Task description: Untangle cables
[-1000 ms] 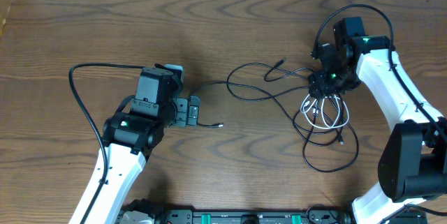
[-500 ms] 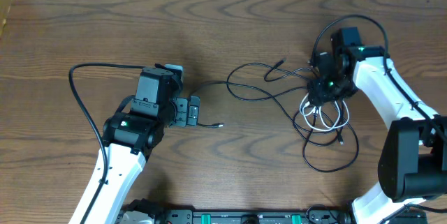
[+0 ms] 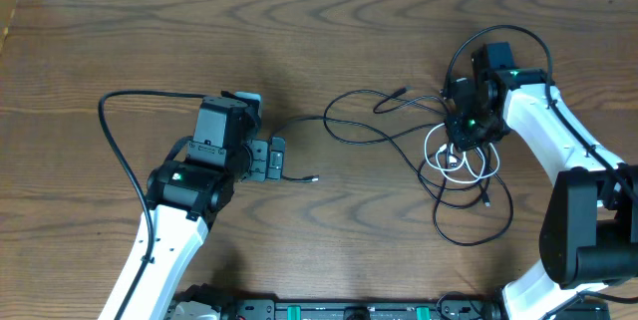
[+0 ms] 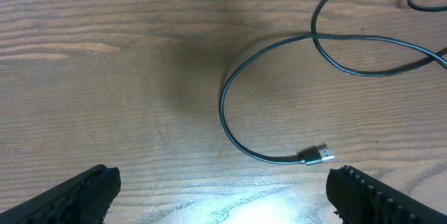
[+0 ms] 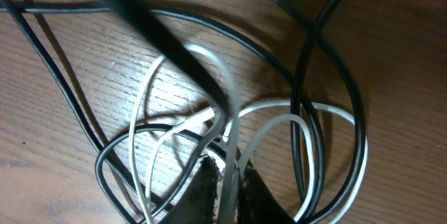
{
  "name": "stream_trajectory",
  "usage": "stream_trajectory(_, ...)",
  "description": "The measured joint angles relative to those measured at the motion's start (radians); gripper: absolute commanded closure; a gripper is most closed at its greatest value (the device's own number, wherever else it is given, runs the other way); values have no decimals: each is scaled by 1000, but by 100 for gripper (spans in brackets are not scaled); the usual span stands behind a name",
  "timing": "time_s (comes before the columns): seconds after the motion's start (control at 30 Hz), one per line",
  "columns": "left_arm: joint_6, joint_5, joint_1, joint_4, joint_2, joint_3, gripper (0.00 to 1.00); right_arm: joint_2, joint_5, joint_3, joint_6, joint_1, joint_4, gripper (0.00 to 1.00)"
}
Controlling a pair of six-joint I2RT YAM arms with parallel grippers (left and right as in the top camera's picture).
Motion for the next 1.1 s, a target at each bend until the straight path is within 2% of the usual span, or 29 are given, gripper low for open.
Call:
stream_trajectory(0.33, 0, 0, 0, 0, 0, 0, 1, -22, -10, 3, 0, 0, -7, 95)
stream_trajectory(0.5, 0, 0, 0, 0, 0, 0, 1, -143, -15, 9, 0, 0, -6, 91)
stream_trajectory(0.67, 0, 0, 0, 0, 0, 0, 1, -293, 16, 25, 0, 0, -2, 92)
stream_trajectory(0.9, 0, 0, 0, 0, 0, 0, 0, -354, 61, 27, 0, 0, -2, 93)
stream_trajectory(0.97, 0, 0, 0, 0, 0, 0, 1, -353, 52, 27, -5, 0, -2, 88)
stream_trajectory(1.03, 0, 0, 0, 0, 0, 0, 1, -352, 8, 27, -37, 0, -2, 70)
stream_trajectory(1.1, 0, 0, 0, 0, 0, 0, 1, -346, -48, 27, -90, 0, -2, 59)
